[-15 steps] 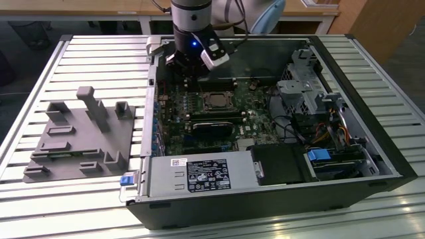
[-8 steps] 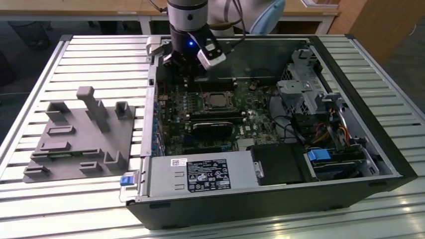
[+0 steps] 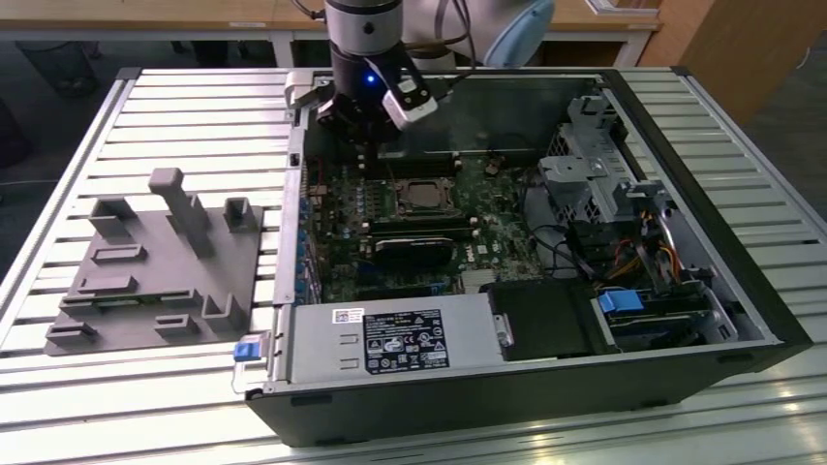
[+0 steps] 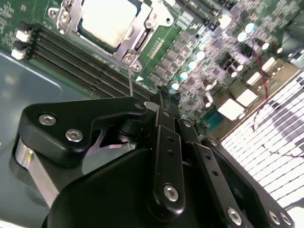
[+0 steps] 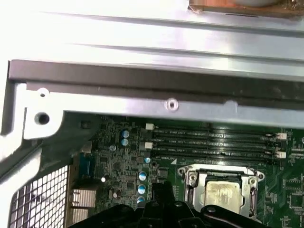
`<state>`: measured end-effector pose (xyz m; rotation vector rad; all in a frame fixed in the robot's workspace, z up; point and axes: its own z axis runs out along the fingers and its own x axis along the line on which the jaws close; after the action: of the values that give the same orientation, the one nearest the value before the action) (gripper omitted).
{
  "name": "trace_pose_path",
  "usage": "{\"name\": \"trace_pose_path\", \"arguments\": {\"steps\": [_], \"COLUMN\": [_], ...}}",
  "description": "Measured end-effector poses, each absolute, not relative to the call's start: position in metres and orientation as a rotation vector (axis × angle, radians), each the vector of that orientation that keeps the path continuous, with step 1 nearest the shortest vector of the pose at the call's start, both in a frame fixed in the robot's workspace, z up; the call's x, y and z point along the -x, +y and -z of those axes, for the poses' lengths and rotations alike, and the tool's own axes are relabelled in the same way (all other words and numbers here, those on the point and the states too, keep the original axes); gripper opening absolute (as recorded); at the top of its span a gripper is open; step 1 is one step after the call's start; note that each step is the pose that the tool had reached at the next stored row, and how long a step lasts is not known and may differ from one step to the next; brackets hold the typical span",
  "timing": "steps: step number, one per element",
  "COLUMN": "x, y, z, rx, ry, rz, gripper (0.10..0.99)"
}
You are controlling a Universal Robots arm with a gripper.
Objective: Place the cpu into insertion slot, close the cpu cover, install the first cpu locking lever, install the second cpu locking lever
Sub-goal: 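Install the first cpu locking lever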
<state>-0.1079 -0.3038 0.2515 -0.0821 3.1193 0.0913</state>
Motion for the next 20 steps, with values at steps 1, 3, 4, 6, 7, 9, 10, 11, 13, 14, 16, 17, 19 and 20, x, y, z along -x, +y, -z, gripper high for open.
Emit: {"name": "trace_pose_path", "arguments": {"steps": [1,3,4,6,7,9,10,11,13,14,16,17,19,20], "x": [0.108,0.108,0.107,0.105,0.103,0.100,0.098,0.098,0.096,0.096,0.094,0.094,0.092,0.091], "y": [-0.302,-0.298,-0.296,-0.295,-0.294,-0.294,-0.294,-0.294,-0.294,-0.294,-0.294,-0.294,-0.294,-0.294], "z": [-0.251,-0.251,-0.251,-0.251,-0.250,-0.250,-0.250,-0.250,-0.250,-0.250,-0.250,-0.250,-0.250,-0.250], "rx": [0.082,0.080,0.080,0.079,0.079,0.079,0.079,0.079,0.078,0.078,0.078,0.078,0.078,0.078], "ry": [3.119,3.119,3.119,3.119,3.119,3.119,3.119,3.119,3.120,3.119,3.119,3.119,3.120,3.119], "rz": [-0.091,-0.091,-0.091,-0.091,-0.091,-0.091,-0.091,-0.091,-0.091,-0.091,-0.091,-0.091,-0.091,-0.091], "gripper": [0.122,0.122,0.122,0.122,0.122,0.122,0.122,0.122,0.122,0.122,0.122,0.122,0.122,0.122]}}
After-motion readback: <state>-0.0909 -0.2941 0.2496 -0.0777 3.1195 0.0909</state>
